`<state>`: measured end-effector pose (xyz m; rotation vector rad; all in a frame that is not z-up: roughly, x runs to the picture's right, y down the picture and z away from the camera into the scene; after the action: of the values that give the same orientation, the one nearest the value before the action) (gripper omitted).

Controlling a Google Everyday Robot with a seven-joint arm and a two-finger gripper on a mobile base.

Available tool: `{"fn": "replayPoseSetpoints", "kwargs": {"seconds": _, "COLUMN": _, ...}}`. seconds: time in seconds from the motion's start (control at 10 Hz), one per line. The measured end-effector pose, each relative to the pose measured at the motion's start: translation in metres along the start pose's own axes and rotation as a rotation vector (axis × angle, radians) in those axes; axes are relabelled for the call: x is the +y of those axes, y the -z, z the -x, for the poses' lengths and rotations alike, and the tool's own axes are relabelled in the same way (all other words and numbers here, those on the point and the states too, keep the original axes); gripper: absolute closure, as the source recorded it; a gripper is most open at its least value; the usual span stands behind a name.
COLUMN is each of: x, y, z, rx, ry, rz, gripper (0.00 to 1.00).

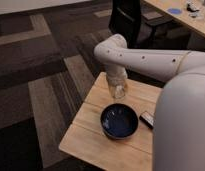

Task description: Place the white sponge in the ceramic bowl

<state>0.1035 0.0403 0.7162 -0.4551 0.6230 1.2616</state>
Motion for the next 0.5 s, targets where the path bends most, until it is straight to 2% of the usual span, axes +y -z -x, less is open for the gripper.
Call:
{"fn": "replayPoseSetpoints", "kwargs": {"seconds": 0.1, "x": 0.001, "y": -0.006, "z": -0.012, "rx": -0.001, "ry": -0.014, "rz": 0.009, "gripper": 1.00}}
{"fn": "replayPoseSetpoints", "kwargs": {"seconds": 0.3, "x": 0.006, "y": -0.010, "z": -0.040, "rx": -0.030, "ry": -0.030, "rz": 0.026, "gripper": 1.00}}
{"fn": "replayPoseSetpoints", "kwargs": {"seconds": 0.5, "x": 0.011, "y": -0.011, "z": -0.043, "rx": -0.041, "ry": -0.025, "rz": 0.033, "gripper": 0.97}}
